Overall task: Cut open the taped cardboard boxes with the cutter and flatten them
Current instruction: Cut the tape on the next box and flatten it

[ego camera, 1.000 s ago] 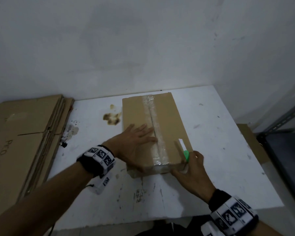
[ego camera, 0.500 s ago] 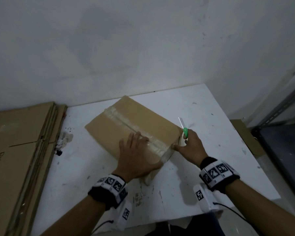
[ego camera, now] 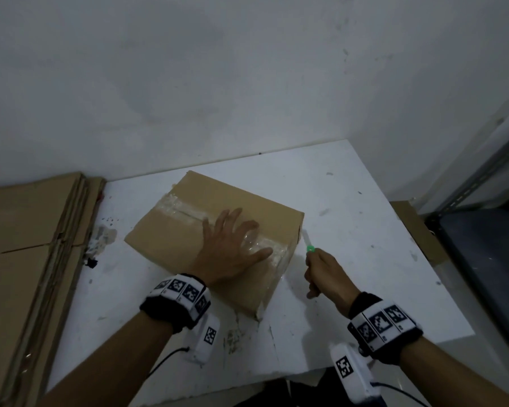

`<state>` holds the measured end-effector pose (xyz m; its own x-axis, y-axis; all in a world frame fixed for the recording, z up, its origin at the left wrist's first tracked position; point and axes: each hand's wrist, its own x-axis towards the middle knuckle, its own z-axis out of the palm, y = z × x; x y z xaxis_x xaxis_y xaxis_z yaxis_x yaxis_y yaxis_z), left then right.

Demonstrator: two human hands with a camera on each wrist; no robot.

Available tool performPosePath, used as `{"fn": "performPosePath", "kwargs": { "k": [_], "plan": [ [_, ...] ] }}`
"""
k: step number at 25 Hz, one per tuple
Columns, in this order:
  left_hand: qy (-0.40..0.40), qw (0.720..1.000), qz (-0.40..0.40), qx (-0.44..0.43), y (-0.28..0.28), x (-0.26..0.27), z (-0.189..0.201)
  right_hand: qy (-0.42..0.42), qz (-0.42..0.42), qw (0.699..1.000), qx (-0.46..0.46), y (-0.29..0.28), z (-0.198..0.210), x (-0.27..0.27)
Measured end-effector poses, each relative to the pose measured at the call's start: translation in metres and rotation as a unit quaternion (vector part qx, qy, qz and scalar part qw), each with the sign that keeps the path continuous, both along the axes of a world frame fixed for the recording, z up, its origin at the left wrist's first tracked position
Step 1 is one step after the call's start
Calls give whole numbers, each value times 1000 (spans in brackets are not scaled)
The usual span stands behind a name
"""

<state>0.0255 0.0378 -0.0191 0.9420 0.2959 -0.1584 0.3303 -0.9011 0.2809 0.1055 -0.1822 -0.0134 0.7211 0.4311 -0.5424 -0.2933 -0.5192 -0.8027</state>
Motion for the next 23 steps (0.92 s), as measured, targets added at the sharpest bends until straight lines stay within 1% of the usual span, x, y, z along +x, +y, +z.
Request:
{"fn": "performPosePath", "kwargs": {
  "k": [3,6,9,11,14,17,20,22,23],
  "plan": [
    [-8,999,-29,-31,-10,13,-7,53,-9,998,25,6,1,-7],
    [-20,999,0,-48,-20,24,-12,123,-65,987,77,12,4,-12],
    [-71,996,19,-41,-20,33,-6,131,-71,985,86,15,4,-16],
    [-79,996,22,-40,-16,42,2,123,-61,988,74,15,5,-16],
    [-40,997,16,-61,-15,57,15,101,-49,991,74,15,9,-11],
    [39,997,0,-59,-25,74,24,60,-28,996,62,16,13,-9],
    [104,993,-13,-49,-21,92,26,34,-80,995,50,11,6,-9],
    [140,989,-34,-26,-14,102,27,48,-98,993,43,6,2,-7],
    [158,986,-45,-11,-14,106,30,62,-89,993,43,6,1,-5]
  ]
}}
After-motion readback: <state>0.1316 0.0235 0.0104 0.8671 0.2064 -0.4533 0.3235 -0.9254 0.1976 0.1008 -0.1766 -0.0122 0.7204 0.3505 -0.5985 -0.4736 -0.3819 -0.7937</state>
